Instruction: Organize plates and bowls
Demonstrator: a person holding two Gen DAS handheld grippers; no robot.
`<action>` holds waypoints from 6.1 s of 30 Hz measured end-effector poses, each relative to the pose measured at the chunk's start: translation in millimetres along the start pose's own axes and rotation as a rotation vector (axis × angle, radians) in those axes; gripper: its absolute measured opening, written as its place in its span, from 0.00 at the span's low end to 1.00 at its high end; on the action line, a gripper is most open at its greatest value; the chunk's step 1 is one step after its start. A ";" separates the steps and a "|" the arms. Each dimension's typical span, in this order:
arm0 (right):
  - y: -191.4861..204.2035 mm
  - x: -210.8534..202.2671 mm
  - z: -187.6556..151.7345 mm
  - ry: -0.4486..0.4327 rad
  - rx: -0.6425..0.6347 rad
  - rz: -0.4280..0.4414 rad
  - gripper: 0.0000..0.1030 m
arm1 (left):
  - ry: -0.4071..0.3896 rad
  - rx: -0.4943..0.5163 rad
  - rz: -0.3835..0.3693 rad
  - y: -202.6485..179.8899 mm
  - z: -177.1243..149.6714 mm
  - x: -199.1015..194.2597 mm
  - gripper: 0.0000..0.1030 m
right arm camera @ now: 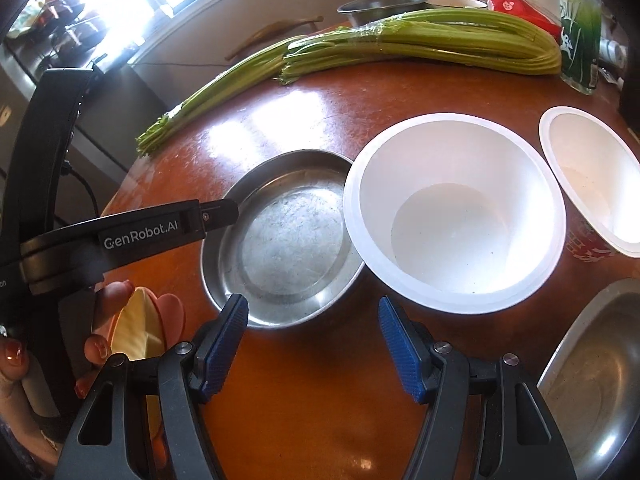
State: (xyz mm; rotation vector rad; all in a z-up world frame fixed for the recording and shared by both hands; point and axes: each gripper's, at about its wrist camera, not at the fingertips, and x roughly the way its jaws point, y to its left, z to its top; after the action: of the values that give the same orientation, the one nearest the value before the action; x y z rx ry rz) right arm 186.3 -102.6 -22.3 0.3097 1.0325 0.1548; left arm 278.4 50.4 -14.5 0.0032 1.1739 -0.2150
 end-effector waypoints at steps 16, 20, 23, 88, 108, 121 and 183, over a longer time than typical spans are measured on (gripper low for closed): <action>15.1 19.4 3.8 -0.054 -0.071 -0.062 0.66 | 0.032 0.021 -0.030 3.2 -3.3 19.4 0.23; 19.0 21.0 3.3 -0.052 -0.094 -0.063 0.66 | 0.031 0.022 -0.019 4.6 -5.4 17.5 0.23; 20.7 18.1 3.9 -0.056 -0.099 -0.048 0.66 | 0.020 0.015 -0.022 7.4 -6.3 13.0 0.23; 133.0 -115.6 -67.0 -0.241 -0.372 0.176 0.66 | -0.287 -0.116 0.064 62.0 -110.3 -177.1 0.24; 155.7 -69.4 -95.6 -0.176 -0.423 0.184 0.67 | -0.205 -0.141 0.123 104.2 -142.8 -139.0 0.24; 149.9 -49.9 -101.7 -0.150 -0.440 0.146 0.67 | -0.148 -0.132 0.094 109.6 -143.8 -106.7 0.24; 150.1 -31.3 -106.6 -0.108 -0.511 0.137 0.67 | -0.118 -0.192 0.034 128.8 -154.1 -89.1 0.25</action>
State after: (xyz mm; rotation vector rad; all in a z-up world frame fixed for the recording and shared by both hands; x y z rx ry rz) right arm 81.4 50.1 1.5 -0.0767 0.8310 0.5095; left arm 126.4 208.9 -7.0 -0.1568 1.0719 -0.0710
